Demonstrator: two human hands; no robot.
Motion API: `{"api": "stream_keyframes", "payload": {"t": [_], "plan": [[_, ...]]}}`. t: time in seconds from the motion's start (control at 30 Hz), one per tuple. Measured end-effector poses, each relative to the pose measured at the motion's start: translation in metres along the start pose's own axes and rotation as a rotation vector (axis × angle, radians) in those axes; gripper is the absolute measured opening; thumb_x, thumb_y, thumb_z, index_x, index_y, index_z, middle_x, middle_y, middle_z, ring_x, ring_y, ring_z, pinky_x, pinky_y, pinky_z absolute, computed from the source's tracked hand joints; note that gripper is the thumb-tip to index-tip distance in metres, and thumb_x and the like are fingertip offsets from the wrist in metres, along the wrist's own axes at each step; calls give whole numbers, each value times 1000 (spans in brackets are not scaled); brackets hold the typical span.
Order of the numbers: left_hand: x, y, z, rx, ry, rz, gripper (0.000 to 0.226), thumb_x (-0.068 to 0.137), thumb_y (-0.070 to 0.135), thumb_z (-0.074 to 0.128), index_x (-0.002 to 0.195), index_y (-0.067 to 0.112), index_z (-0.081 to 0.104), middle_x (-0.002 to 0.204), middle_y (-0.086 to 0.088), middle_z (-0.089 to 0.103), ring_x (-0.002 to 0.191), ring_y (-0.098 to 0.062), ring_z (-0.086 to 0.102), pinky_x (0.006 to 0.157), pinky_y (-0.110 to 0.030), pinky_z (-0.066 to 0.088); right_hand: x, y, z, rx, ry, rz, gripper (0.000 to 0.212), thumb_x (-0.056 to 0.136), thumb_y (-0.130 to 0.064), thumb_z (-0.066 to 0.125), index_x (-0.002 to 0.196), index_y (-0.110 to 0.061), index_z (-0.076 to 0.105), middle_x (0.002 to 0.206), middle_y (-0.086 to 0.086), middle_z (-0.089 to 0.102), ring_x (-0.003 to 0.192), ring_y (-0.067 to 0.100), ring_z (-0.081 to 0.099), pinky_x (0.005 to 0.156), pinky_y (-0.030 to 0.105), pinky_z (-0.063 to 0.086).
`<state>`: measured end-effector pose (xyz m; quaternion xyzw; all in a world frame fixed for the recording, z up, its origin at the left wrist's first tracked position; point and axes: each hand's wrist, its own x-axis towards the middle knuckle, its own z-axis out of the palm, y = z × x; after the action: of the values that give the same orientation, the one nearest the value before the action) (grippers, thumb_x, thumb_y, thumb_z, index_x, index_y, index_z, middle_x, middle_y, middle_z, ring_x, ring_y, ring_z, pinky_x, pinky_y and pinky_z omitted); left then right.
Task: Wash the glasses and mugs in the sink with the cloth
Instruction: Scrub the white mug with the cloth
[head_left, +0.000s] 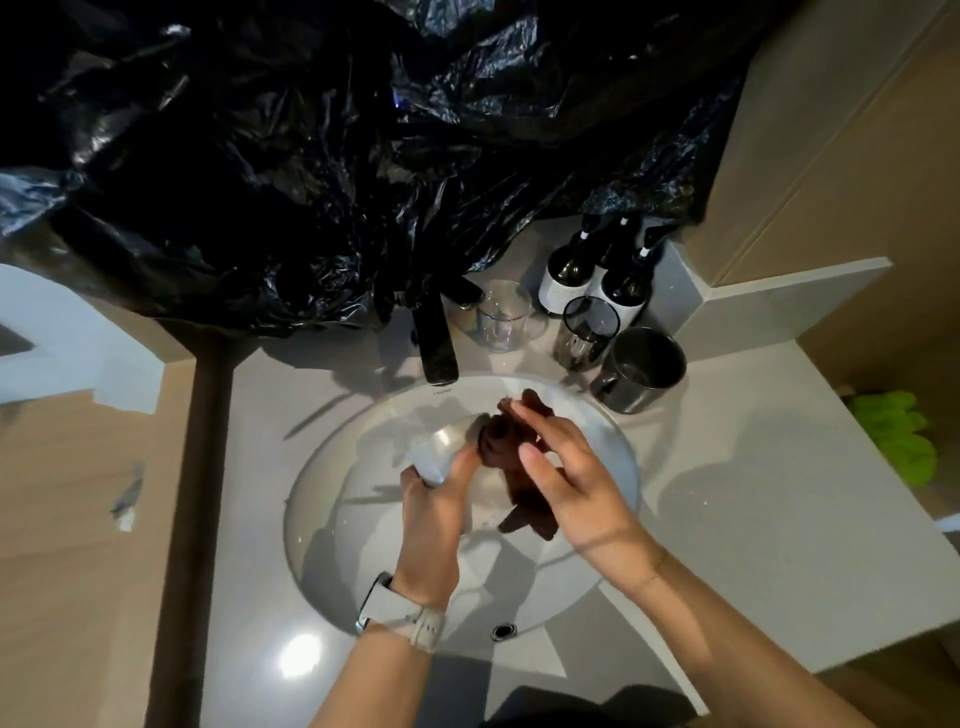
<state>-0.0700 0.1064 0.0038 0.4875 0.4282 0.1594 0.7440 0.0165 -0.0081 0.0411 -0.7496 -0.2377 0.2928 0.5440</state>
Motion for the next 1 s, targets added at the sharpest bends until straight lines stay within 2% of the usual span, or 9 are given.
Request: {"api": "stream_keyframes", "payload": {"t": [0.13,0.27,0.33,0.4,0.5,0.67,0.77,0.87,1.0], "plan": [[-11,3,2,-39,-69,40,29,88,36,71,110,19,69,98,9,76,93,-1,69,88,-30,50,-1,15,15,-264,223,-70,43,89,-52,47,130,-39,52,119,-1,48,113,5,46,103,13,31],[-11,1,3,53,-24,126,15,85,24,75,99,18,73,92,1,77,89,-11,72,83,-30,53,8,17,22,33,237,141,17,98,-25,52,114,-27,57,84,-8,63,66,-2,60,61,10,49],[-10,2,6,84,-2,122,36,78,39,80,105,18,70,96,1,76,91,-12,72,87,-34,56,12,16,23,23,232,174,7,99,-30,49,102,-35,54,79,-9,62,62,3,59,52,12,48],[-10,2,6,105,33,124,51,72,49,80,110,17,68,100,1,76,94,-13,72,90,-41,56,16,15,23,45,218,160,8,100,-27,47,102,-25,55,80,-3,61,66,4,58,53,9,45],[-10,6,3,90,18,101,39,81,44,76,108,17,71,100,-2,76,96,-18,72,94,-45,54,14,11,19,111,129,144,14,100,-21,47,110,-13,54,87,9,60,71,13,57,55,7,45],[-17,13,5,-125,-107,-207,36,93,44,61,118,19,69,109,-4,75,100,-21,71,92,-45,55,23,15,-10,95,-180,89,27,96,-19,55,123,-26,54,111,-5,66,104,7,63,82,15,50],[-25,14,12,-122,-170,-232,37,97,42,54,119,17,69,112,-8,74,104,-21,70,84,-39,58,25,15,-28,161,-224,104,30,92,-11,61,116,-29,58,95,-10,69,91,9,68,73,22,57],[-27,11,15,-87,-114,-172,38,92,42,64,122,19,67,114,-5,74,108,-19,69,94,-45,55,23,18,-48,104,-158,69,22,85,-8,69,105,-17,66,68,-4,62,66,6,60,63,18,50],[-27,5,11,-8,-73,-132,50,79,45,77,121,19,66,111,-4,74,105,-22,70,100,-48,51,28,9,-72,145,4,41,13,79,-10,75,83,-19,66,65,-1,58,61,2,55,64,11,46]]}}
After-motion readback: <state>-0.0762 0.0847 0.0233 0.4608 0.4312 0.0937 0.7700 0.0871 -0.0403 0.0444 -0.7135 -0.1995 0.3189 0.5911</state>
